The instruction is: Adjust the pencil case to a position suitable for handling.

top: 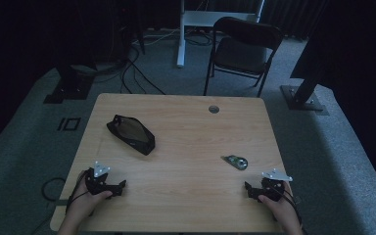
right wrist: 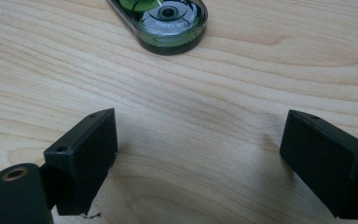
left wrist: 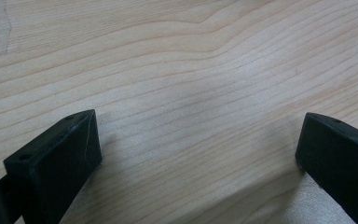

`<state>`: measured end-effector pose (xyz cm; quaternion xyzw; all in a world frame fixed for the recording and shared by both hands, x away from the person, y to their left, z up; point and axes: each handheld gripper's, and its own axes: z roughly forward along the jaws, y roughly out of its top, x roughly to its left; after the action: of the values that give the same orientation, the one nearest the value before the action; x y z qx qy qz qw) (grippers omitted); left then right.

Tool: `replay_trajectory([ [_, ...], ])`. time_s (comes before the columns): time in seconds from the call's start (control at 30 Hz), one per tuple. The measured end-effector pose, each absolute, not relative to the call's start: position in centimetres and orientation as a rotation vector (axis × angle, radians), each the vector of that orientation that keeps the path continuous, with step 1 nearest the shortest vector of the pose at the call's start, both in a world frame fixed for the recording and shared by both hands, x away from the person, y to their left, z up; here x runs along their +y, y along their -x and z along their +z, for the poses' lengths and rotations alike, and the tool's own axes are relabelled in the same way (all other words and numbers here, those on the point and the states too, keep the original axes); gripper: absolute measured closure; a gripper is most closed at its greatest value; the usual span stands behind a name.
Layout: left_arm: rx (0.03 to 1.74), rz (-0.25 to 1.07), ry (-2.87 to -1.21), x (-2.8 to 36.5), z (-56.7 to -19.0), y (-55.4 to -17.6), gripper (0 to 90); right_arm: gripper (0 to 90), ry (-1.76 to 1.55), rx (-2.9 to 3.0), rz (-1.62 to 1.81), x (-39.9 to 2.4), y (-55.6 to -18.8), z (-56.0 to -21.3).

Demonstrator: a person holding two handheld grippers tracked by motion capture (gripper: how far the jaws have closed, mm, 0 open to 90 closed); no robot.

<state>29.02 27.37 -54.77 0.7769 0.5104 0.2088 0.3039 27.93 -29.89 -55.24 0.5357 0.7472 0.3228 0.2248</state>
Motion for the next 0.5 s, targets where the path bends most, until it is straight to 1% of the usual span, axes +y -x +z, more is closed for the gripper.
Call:
replay_trajectory([
  [0.37,1.353,0.553,-2.059,27.36,-54.77,-29.02,0.2,10.8,-1.479,2.033,0.852,-29.71,-28.14,-55.07],
  [0.4,1.353,0.553,-2.058,27.36,-54.77,-29.02,0.2,13.4,-1.475,2.022,0.848,-29.73,-28.15,-54.77],
  [0.5,1.353,0.553,-2.058,27.36,-54.77,-29.02,0.2,13.0,-1.473,2.023,0.878,-29.62,-28.20,-54.40],
])
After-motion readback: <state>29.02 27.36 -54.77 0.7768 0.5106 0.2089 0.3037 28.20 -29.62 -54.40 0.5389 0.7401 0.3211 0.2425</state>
